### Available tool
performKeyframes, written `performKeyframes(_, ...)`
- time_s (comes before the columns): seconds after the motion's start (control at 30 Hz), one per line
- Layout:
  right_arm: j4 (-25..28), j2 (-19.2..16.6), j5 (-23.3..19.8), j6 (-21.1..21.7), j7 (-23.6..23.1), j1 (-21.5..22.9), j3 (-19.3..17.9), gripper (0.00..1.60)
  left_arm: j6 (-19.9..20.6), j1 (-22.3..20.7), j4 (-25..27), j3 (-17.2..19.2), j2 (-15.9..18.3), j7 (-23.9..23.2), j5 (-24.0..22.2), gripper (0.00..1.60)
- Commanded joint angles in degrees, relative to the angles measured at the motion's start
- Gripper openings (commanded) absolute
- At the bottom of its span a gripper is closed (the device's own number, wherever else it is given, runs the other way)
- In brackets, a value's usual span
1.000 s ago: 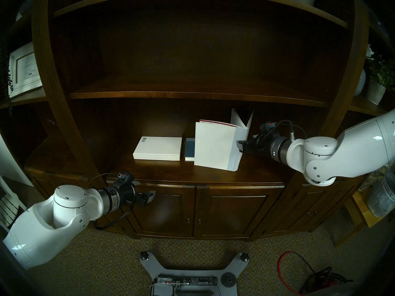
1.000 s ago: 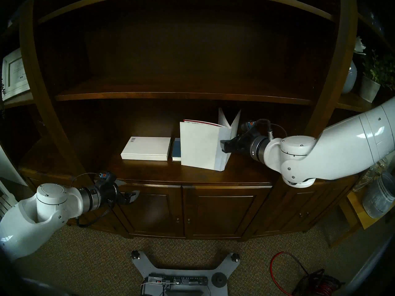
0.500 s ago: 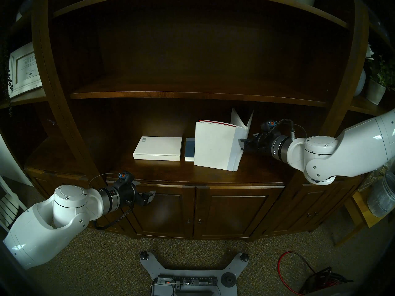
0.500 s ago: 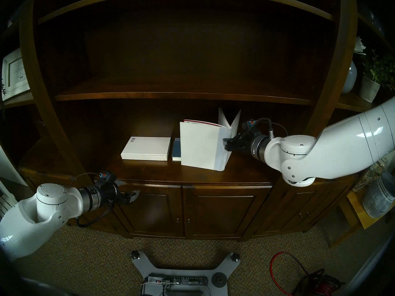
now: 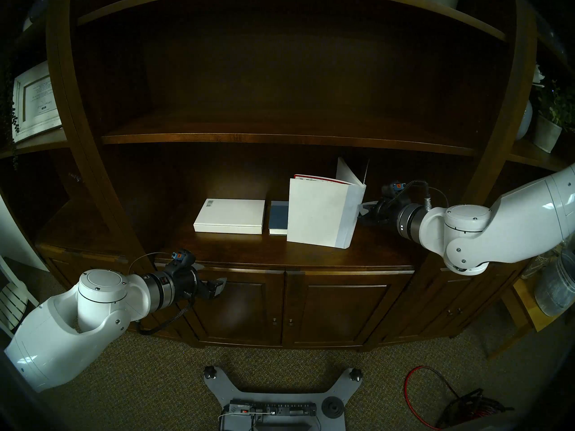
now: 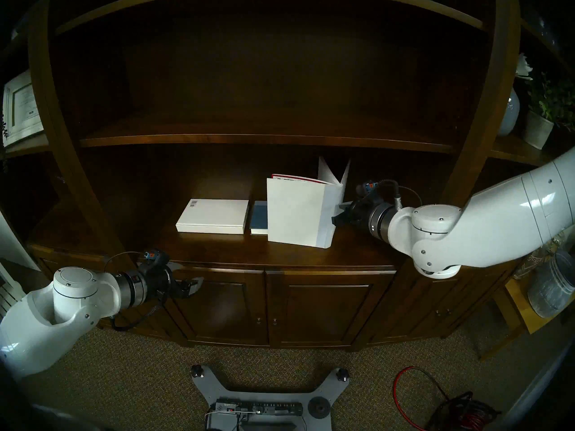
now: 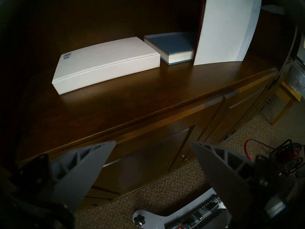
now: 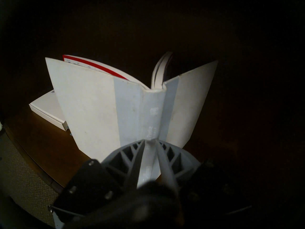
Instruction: Close the books and align them horizontally on the shelf
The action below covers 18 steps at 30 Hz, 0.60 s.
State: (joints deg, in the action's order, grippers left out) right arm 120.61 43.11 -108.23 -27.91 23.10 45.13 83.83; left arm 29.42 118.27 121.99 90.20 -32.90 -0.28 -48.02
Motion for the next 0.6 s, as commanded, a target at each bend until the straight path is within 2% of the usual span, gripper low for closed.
performKeyframes(0.0,1.47,-2.38,1.49,-1.5,0.54,5.32,2.85,0.63,-0.53,-0.85,0.88,0.83,-0.05,0.05,-0.03,1.6)
performKeyframes(0.1,2.97,-2.88,2.21,-1.88,0.34,7.39,4.82,0.62,-0.52,-0.86,0.87,0.82,-0.04,0.04,-0.03,1.6)
performKeyframes(0.17,3.88,-3.25,3.16,-2.67,-0.28,7.31,4.81,0.65,-0.51,-0.87,0.86,0.8,-0.04,0.04,-0.03,1.6)
performKeyframes(0.2,5.31,-3.27,3.31,-2.36,-1.22,9.28,6.14,0.67,-0.5,-0.87,0.86,0.79,-0.03,0.04,-0.03,1.6)
performKeyframes(0.3,7.14,-3.87,3.99,-3.68,-2.08,9.77,6.19,0.7,-0.48,-0.89,0.83,0.76,-0.02,0.03,-0.03,1.6)
performKeyframes(0.43,9.86,-4.62,4.58,-4.32,-5.33,11.45,6.83,0.65,-0.46,-0.9,0.81,0.73,0.0,0.02,-0.02,1.6)
performKeyframes(0.57,11.9,-5.16,4.82,-3.91,-9.85,13.78,8.04,0.67,-0.46,-0.9,0.81,0.73,0.0,0.03,-0.02,1.6)
